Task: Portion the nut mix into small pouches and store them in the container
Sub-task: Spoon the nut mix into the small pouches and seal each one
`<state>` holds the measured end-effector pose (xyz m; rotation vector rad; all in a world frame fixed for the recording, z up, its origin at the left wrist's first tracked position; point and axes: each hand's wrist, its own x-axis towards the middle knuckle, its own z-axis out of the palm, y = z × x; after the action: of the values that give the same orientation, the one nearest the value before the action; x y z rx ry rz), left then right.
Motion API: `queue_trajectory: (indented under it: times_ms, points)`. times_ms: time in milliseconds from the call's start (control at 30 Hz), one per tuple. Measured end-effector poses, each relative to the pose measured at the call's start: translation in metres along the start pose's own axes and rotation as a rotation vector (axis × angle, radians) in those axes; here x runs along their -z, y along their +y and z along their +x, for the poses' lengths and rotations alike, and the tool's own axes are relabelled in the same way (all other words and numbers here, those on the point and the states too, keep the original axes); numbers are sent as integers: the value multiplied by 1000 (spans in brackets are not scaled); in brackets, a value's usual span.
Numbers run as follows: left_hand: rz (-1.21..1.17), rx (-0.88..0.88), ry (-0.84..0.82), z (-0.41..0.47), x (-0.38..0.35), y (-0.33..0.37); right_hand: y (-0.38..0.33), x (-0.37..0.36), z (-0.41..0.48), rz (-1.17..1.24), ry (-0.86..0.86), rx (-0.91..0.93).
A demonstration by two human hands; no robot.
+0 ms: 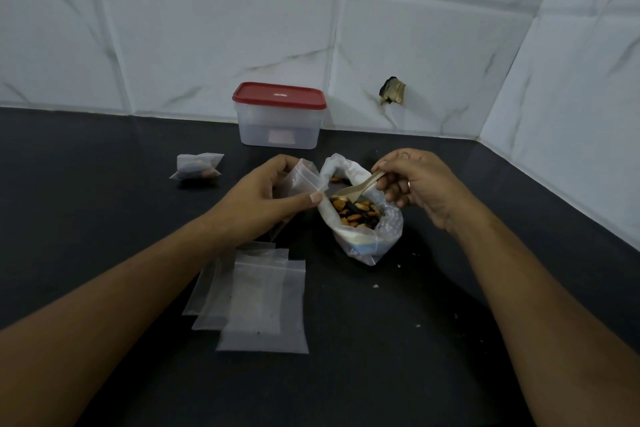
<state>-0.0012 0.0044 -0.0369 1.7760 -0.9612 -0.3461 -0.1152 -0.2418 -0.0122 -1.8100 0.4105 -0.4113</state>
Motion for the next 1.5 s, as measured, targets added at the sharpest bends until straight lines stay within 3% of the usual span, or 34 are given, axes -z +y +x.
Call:
queue_trajectory:
  times_ms: [600, 933, 1333, 1500]
  points:
    - [18, 3, -5, -1, 1, 1, 1, -5, 0, 150, 105, -136]
    - [18, 0, 0, -1, 0, 1, 1, -5, -1, 135, 47, -124]
    - [22, -8, 1, -1, 0, 1, -1, -3, 0, 208, 128, -134]
    - [7, -7, -6, -1, 0, 1, 0, 0, 0, 1, 191, -13]
